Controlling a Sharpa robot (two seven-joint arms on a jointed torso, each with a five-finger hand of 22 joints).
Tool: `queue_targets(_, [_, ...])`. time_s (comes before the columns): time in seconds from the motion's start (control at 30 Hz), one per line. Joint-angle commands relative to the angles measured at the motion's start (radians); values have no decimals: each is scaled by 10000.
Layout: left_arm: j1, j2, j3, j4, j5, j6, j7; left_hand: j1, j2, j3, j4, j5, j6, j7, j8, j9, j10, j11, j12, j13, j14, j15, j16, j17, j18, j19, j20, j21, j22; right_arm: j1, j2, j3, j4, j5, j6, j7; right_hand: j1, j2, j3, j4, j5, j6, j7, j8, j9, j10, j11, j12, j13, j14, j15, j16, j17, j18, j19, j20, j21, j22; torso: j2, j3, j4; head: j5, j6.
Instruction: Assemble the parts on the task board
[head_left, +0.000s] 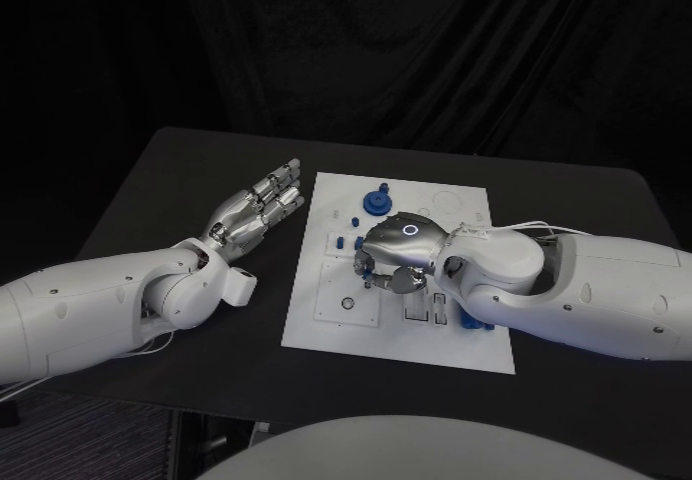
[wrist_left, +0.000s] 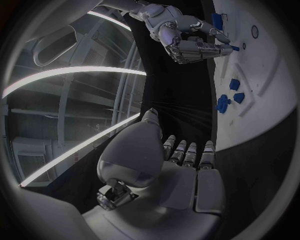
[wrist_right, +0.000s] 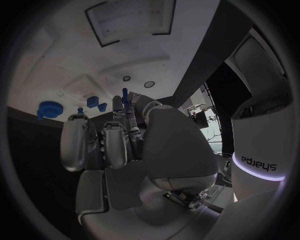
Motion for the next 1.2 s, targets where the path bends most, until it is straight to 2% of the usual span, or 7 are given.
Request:
queue_targets(0.03, [-10, 30, 8, 14, 25, 165, 1037, 102, 9, 19, -11, 57, -12, 69, -2, 11, 4, 69, 36, 7, 31, 79, -36, -12, 159, 6, 50, -10, 8, -70, 27, 6, -33, -202, 115, 24, 28, -51, -12, -56, 32, -18, 9, -50, 15, 99, 0, -28, 12, 412, -77, -45, 8, 59, -13, -59, -9, 1831, 4, 0, -13, 31, -2])
queue_targets(0.17, [-10, 44, 8, 1, 25, 178, 1026, 119, 22, 22, -15, 72, -1, 84, 0, 12, 4, 84, 35, 7, 31, 103, -36, -12, 157, 6, 58, -10, 6, -130, 73, 6, -90, -204, 116, 49, 33, -47, -10, -63, 30, -9, 6, -49, 19, 118, -5, -26, 17, 409, -79, -51, -1, 60, -17, -60, -17, 1829, -6, 2, -34, 68, -2])
queue_targets(0.47, [-10, 95, 8, -32, 25, 235, 988, 153, 52, 27, -18, 124, 16, 119, 3, 15, -1, 52, 16, 3, 31, 169, -36, -12, 146, 7, 82, -9, 7, -217, 101, 6, -200, -205, 83, 65, 58, -41, -3, -92, 37, 16, -2, -46, 27, 157, -17, -25, 28, 410, -88, -48, 5, 58, -13, -65, -5, 1833, -8, 8, -12, 75, -2])
queue_targets(0.53, [-10, 105, 8, -42, 25, 242, 986, 158, 57, 28, -18, 136, 15, 123, 3, 14, -1, 48, 14, 3, 31, 177, -36, -12, 144, 7, 86, -9, 6, -225, 91, 6, -204, -205, 78, 65, 64, -39, -2, -98, 41, 21, -4, -46, 29, 168, -20, -23, 32, 409, -90, -49, 4, 58, -14, -67, -8, 1833, -13, 4, 0, 71, -2])
queue_targets(0.63, [-10, 115, 8, -60, 25, 261, 977, 164, 65, 30, -18, 151, 13, 127, 3, 14, -2, 45, 8, 2, 31, 186, -36, -12, 141, 7, 90, -9, 5, -232, 77, 6, -210, -205, 82, 62, 64, -39, -2, -98, 41, 21, -4, -46, 29, 168, -20, -23, 32, 409, -90, -49, 4, 58, -14, -67, -8, 1833, -7, 14, -32, 110, -2])
queue_targets(0.77, [-10, 125, 8, -73, 25, 277, 963, 170, 73, 32, -18, 162, 8, 132, 2, 13, -3, 42, 6, 1, 31, 196, -36, -12, 139, 7, 95, -9, 5, -236, 72, 6, -214, -205, 126, 54, 69, -40, -1, -107, 46, 26, -5, -46, 31, 180, -23, -23, 35, 407, -93, -54, -4, 60, -15, -69, -12, 1831, -2, 12, -9, 77, -2])
queue_targets(1.2, [-11, 149, 8, -127, 25, 329, 921, 188, 107, 28, -8, 233, 53, 177, 9, 20, -8, 57, -2, 0, 31, 272, -36, -12, 111, 8, 132, -9, 2, -242, 59, 6, -194, -205, 298, 33, 75, -44, -2, -118, 50, 28, -5, -50, 33, 192, -25, -24, 40, 397, -96, -77, -44, 63, -22, -71, -27, 1827, -3, 9, -26, 109, -2])
